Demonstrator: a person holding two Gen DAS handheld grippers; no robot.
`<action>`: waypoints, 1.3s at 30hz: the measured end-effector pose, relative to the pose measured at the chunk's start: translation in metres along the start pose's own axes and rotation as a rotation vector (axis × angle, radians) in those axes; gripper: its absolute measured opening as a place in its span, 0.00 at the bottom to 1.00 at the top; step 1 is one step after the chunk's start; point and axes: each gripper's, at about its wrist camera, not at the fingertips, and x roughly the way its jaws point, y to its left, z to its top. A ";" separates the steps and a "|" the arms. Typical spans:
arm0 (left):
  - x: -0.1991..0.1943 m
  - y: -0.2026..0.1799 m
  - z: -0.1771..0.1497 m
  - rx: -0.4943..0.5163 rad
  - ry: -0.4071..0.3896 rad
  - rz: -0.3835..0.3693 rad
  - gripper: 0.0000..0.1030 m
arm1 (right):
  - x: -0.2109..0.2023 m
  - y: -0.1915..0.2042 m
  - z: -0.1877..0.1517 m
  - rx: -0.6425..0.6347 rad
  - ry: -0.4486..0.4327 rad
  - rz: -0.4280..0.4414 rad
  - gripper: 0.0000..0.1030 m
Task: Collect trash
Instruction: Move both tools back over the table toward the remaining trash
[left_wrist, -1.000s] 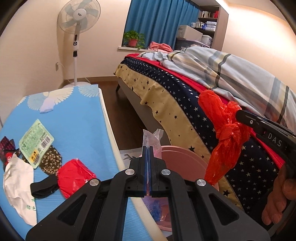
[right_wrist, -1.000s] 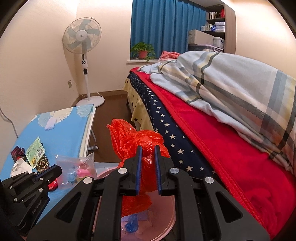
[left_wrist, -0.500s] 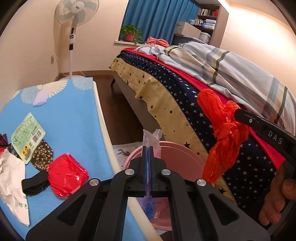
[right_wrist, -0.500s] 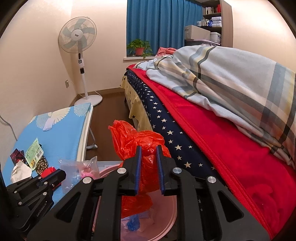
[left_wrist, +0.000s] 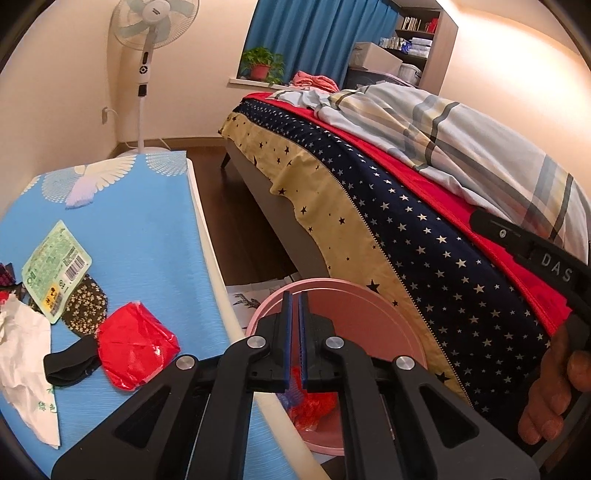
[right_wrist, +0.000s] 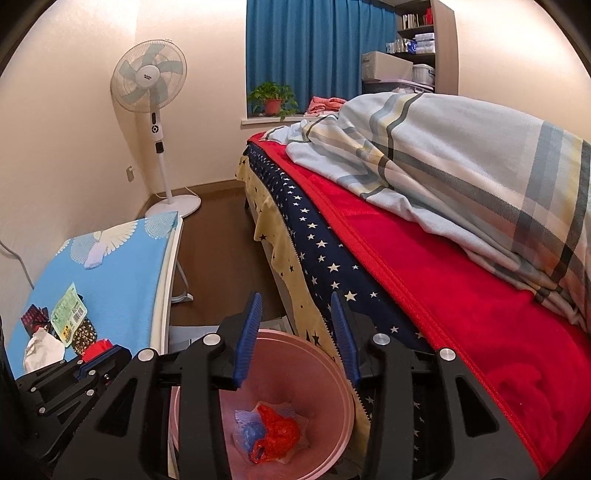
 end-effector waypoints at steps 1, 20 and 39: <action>-0.001 0.001 0.000 -0.002 -0.001 0.002 0.03 | -0.001 0.001 0.000 -0.001 -0.004 0.002 0.39; -0.034 0.037 0.002 -0.037 -0.053 0.073 0.03 | -0.014 0.026 0.004 0.002 -0.056 0.147 0.38; -0.069 0.139 -0.018 -0.210 -0.045 0.290 0.03 | -0.002 0.117 -0.002 -0.069 -0.055 0.408 0.29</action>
